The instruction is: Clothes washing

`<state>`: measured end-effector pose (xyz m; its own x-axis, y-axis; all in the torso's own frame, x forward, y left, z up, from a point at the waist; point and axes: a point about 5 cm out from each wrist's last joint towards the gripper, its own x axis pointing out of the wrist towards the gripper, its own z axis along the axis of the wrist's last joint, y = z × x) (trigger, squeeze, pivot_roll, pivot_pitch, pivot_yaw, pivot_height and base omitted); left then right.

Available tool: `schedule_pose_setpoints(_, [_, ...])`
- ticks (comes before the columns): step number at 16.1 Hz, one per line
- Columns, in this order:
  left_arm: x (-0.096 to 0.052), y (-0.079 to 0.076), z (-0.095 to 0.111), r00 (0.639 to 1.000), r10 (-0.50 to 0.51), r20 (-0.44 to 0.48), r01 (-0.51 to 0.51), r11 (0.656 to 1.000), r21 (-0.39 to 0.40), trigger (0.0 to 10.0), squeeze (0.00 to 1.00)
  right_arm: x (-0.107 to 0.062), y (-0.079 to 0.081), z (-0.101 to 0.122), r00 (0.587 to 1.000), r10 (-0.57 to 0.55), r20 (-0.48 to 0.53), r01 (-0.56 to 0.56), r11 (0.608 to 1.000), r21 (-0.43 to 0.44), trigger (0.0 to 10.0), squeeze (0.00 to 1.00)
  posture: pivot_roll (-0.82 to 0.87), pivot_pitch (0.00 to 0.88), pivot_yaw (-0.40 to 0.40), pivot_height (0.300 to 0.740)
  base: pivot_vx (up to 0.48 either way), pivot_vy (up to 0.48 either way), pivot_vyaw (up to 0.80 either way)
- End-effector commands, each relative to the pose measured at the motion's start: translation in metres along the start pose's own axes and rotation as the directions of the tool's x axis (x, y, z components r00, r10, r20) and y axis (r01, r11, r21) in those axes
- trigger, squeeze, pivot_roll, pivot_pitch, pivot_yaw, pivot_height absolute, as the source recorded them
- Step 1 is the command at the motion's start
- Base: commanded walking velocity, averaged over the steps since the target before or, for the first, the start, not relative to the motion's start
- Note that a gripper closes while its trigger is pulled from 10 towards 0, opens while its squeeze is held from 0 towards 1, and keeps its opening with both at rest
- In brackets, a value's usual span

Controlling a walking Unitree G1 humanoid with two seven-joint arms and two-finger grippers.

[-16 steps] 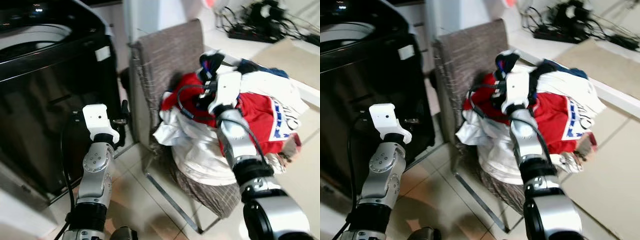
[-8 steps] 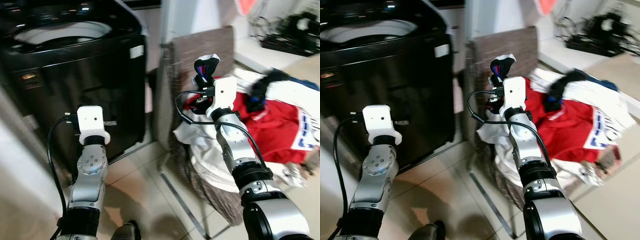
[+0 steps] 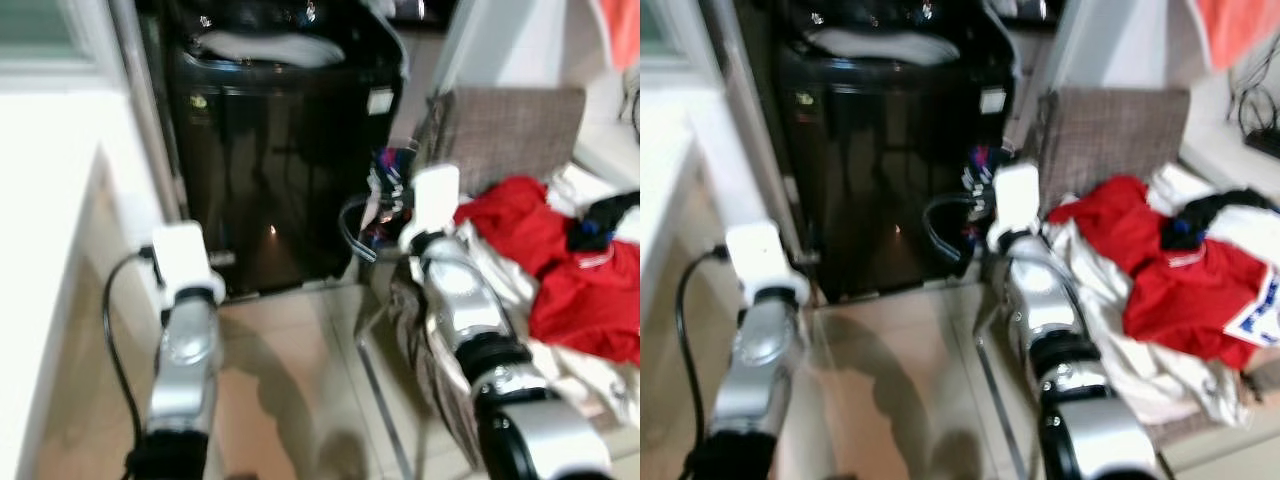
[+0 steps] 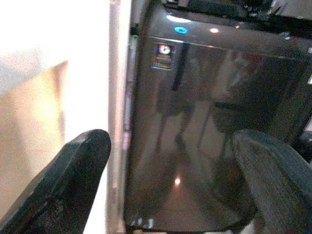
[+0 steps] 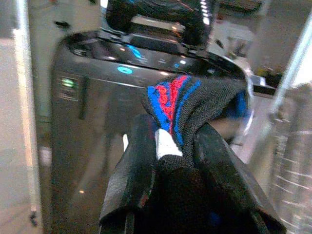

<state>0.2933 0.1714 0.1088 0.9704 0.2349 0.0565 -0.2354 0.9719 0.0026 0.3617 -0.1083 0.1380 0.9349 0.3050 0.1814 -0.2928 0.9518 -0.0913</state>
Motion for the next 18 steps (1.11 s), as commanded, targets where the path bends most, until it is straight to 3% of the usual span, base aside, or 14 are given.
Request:
schedule_pose_setpoints(1, [0.004,-0.007,0.008,0.999,-0.034,0.031,0.033,0.999,0.022,10.0,0.0,0.001,-0.01,0.003,1.0,-0.021,-0.004,0.021,1.0,-0.019,0.0,0.0,-0.01,0.0,-0.033,0.74,0.0,0.0,0.54])
schedule_pose_setpoints(2, [0.005,-0.008,0.009,0.998,-0.051,0.038,0.049,0.998,0.044,10.0,0.0,0.0,-0.01,0.0,0.999,-0.025,-0.023,0.024,0.999,-0.037,9.4,0.0,-0.01,0.0,-0.032,0.74,0.0,0.0,0.0])
schedule_pose_setpoints(4, [0.006,-0.011,0.014,0.99,-0.121,0.069,0.113,0.987,0.11,10.0,0.0,-0.005,-0.015,-0.003,0.997,-0.074,-0.016,0.073,0.995,-0.066,10.0,0.0,-0.01,0.0,-0.033,0.74,0.0,0.0,0.0])
schedule_pose_setpoints(10, [0.009,-0.013,0.014,0.988,-0.139,0.06,0.13,0.981,0.144,10.0,0.0,-0.017,-0.017,-0.015,0.993,-0.117,-0.034,0.116,0.993,-0.027,10.0,0.0,-0.03,0.0,-0.023,0.74,0.0,0.0,0.0])
schedule_pose_setpoints(13, [0.012,-0.013,0.021,0.986,-0.13,0.102,0.121,0.988,0.096,10.0,0.0,-0.007,-0.02,0.002,0.995,-0.086,0.042,0.088,0.995,-0.054,10.0,0.0,-0.04,0.0,-0.021,0.74,0.48,0.0,0.0])
schedule_pose_setpoints(15, [0.012,-0.021,0.032,0.973,-0.164,0.16,0.154,0.985,0.072,10.0,0.0,0.001,-0.031,0.019,0.991,-0.1,0.094,0.106,0.992,-0.071,10.0,0.0,-0.04,0.0,-0.021,0.74,0.48,0.0,0.0])
schedule_pose_setpoints(18, [0.011,-0.021,0.028,0.973,-0.174,0.152,0.162,0.983,0.09,10.0,0.0,-0.003,-0.032,0.01,0.99,-0.128,0.056,0.13,0.99,-0.047,10.0,0.0,-0.03,0.0,-0.029,0.74,0.48,0.0,0.23])
